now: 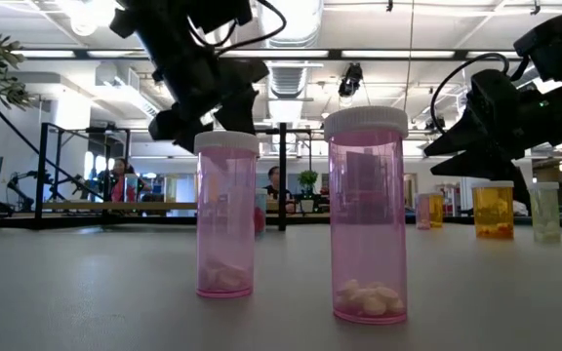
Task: Pick and place medicine bottles onto shelf by color
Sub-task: Put the left yellow pill bottle on the shelf
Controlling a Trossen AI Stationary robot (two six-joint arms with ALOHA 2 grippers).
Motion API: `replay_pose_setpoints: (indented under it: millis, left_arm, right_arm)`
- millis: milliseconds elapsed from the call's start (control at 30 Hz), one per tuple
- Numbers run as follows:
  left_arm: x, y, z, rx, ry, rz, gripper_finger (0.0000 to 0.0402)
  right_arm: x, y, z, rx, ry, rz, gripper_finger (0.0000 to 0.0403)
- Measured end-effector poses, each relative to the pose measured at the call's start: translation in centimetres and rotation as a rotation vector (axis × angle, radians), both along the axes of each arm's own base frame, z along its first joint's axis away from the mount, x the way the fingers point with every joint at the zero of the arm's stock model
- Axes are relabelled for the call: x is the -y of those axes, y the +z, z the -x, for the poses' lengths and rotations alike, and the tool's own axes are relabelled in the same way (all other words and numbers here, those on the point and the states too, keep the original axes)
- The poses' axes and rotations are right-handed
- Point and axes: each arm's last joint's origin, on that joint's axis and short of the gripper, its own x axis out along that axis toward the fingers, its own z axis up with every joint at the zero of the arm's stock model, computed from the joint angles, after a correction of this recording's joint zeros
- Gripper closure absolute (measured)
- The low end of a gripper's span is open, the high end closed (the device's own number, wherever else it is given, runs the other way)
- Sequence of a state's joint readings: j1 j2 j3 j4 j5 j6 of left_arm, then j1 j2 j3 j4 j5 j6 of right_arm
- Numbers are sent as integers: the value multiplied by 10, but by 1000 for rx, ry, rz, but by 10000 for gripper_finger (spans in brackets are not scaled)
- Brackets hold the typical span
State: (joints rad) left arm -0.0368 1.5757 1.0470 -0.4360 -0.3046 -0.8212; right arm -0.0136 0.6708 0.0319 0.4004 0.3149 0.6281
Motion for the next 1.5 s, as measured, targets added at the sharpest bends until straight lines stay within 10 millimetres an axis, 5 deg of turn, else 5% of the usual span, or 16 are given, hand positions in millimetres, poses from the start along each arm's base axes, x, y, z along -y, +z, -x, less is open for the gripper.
replay_pose_setpoints:
  millis: [600, 1133, 1500]
  left_arm:
    - [3, -31, -15, -96, 3, -55, 129]
    - [3, -32, -15, -100, 4, -57, 253]
    - [3, -30, -16, -92, 3, -57, 291]
  right_arm:
    - [0, 0, 0, 0, 0, 0, 193]
    - [0, 0, 0, 0, -1, 0, 193]
    - [0, 0, 0, 0, 0, 0, 193]
